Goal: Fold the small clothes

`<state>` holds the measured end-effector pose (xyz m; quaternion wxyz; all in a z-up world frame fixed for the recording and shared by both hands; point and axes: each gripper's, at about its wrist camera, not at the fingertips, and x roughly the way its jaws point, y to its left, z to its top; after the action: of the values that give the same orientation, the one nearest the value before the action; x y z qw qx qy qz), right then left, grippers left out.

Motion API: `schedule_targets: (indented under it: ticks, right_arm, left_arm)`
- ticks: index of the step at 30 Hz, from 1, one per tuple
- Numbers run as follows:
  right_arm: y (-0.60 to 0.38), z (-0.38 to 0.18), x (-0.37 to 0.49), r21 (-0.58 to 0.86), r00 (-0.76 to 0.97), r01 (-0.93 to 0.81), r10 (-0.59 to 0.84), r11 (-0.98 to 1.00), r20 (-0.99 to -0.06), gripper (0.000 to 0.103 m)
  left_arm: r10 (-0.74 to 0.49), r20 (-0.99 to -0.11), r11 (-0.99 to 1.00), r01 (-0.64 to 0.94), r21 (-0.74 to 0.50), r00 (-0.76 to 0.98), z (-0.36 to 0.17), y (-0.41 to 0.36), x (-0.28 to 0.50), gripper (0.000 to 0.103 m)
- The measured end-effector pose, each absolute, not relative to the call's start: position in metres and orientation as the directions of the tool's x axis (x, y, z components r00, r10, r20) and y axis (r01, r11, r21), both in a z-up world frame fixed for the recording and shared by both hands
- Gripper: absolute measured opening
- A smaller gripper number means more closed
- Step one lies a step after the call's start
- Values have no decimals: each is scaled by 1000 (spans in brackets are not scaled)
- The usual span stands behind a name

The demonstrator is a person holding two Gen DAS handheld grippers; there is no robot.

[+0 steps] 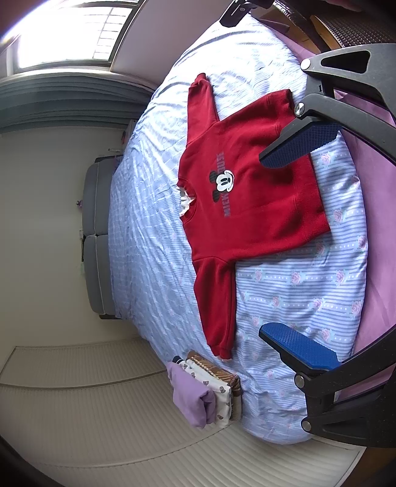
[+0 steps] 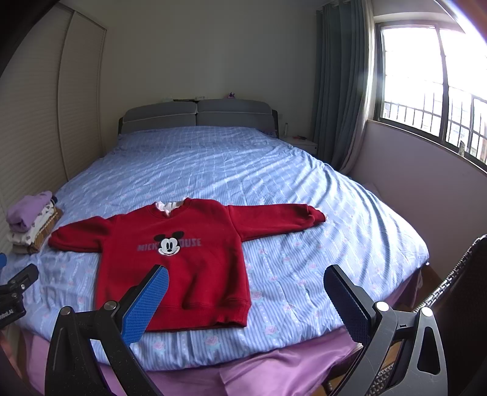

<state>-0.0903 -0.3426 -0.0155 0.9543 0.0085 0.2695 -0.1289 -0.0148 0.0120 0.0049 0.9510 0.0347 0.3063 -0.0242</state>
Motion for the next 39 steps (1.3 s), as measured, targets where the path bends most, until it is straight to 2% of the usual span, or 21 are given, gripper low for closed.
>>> schedule_targets:
  ticks: [39]
  right_arm:
    - [-342, -11, -96, -44, 829, 245, -233, 969, -509, 103]
  left_arm:
    - [-30, -574, 998, 58, 29, 818, 7, 15, -23, 103]
